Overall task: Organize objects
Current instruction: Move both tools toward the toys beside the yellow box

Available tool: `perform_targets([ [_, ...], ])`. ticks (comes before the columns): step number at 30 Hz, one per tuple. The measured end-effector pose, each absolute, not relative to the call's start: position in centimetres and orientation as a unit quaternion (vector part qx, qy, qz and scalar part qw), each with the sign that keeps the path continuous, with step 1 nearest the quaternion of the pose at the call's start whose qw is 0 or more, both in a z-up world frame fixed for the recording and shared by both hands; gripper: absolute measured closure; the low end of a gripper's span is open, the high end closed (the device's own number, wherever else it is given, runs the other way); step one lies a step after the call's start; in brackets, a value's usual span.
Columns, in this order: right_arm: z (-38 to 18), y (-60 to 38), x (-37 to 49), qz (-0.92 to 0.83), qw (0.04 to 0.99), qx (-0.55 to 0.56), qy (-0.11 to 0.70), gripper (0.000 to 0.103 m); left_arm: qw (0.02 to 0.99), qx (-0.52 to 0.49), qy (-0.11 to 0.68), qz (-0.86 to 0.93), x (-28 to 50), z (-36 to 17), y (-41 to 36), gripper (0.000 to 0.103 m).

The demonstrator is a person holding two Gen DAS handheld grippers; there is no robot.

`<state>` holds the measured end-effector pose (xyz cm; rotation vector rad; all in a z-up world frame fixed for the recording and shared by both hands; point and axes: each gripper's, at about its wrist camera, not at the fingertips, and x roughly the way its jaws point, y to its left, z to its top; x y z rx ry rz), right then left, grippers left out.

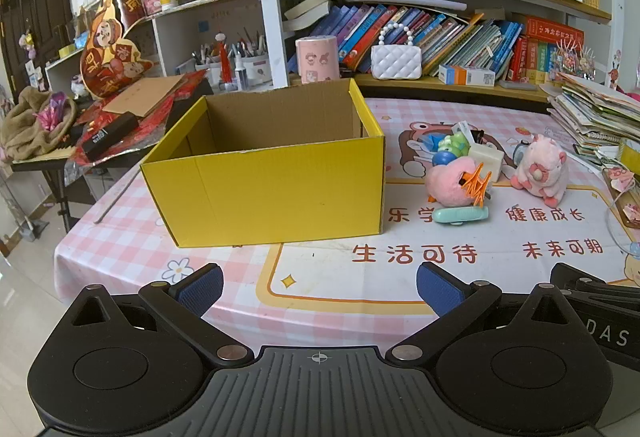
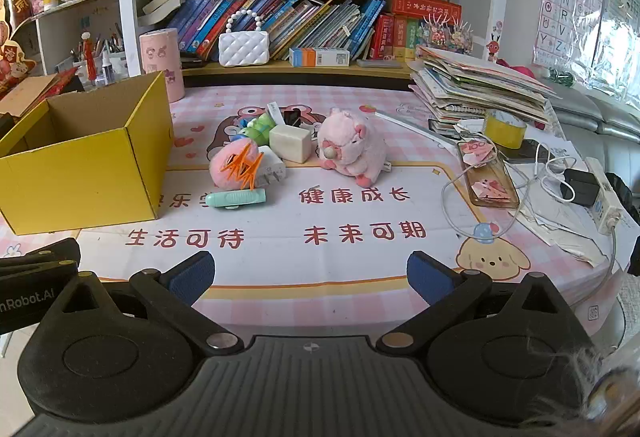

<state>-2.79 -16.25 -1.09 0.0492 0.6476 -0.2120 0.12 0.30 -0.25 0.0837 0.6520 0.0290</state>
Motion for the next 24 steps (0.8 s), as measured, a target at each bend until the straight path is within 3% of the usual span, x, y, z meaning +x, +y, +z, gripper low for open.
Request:
perform_targets([
  [24,-1.15,-16.20,-2.59,-0.105,0.942,0.022,0.317,0.000,0.945,0.040,0.323,0.014,0.38,-0.11,0.37,0.000],
])
